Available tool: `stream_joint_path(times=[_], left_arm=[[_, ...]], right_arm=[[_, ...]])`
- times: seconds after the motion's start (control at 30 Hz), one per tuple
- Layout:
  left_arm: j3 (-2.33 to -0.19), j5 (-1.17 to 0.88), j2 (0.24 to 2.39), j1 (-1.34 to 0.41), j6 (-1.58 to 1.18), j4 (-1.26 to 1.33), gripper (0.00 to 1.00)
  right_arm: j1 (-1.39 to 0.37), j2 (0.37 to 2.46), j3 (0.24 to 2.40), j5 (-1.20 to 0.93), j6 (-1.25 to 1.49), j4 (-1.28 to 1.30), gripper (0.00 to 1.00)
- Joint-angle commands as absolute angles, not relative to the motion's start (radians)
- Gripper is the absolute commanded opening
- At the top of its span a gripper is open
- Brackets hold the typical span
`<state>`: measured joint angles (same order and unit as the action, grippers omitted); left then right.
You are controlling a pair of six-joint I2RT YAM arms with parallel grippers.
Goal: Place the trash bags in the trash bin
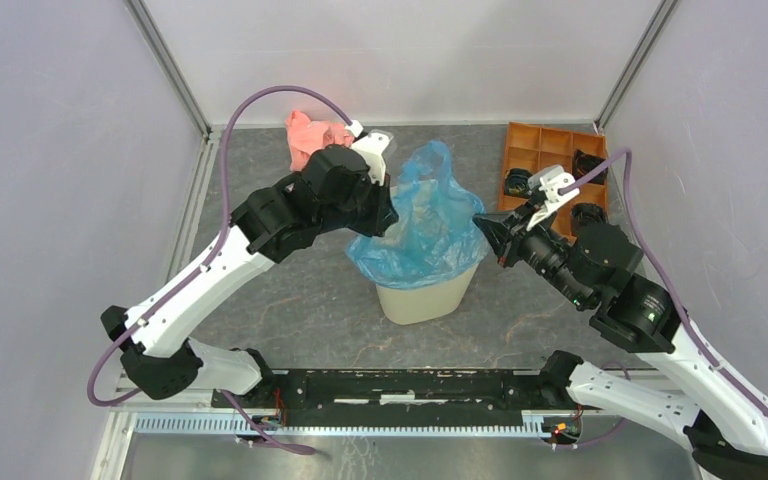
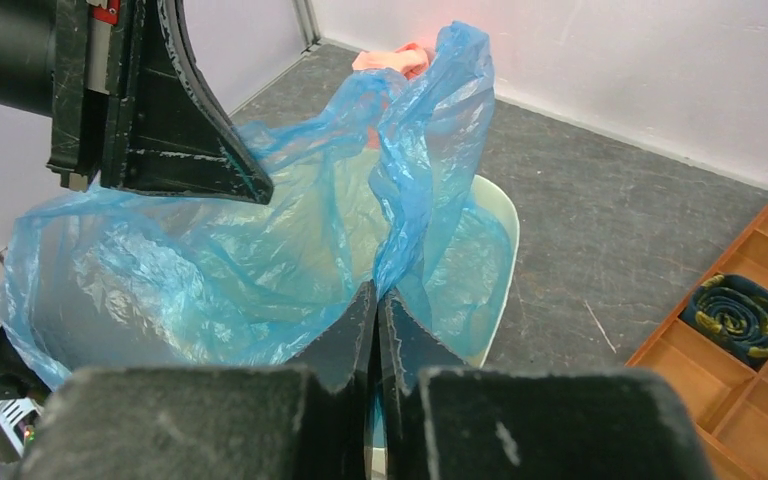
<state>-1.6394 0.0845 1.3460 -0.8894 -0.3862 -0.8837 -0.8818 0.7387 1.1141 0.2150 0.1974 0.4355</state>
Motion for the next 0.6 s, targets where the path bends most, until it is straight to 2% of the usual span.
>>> stream_joint_path(times=[0.0,0.2,0.33,0.43,0.57], left_arm=[[-1.568,0.031,1.326,-0.890,-0.339,-0.594,0.04],[-1.285,0.010,1.311,-0.890,-0.345,0.095,0.02],[-1.054,0.039,1.244,-0.890,-0.361,0.409,0.02],[-0.933,0.054,1.149,-0.890,-0.368,0.491,0.02],[-0.860,0.087,1.009,-0.890,-0.380,0.392,0.02]], right_arm=[[-0.879,0.719,1.097,0.277,0.186,0.434,0.05],[-0.880,0.693,1.040,0.310,0.210,0.404,0.06],[-0.880,0.681,0.983,0.318,0.235,0.365,0.07],[-0.880,0.689,0.945,0.283,0.257,0.330,0.07],[-0.880,0.700,0.930,0.260,0.271,0.332,0.12]])
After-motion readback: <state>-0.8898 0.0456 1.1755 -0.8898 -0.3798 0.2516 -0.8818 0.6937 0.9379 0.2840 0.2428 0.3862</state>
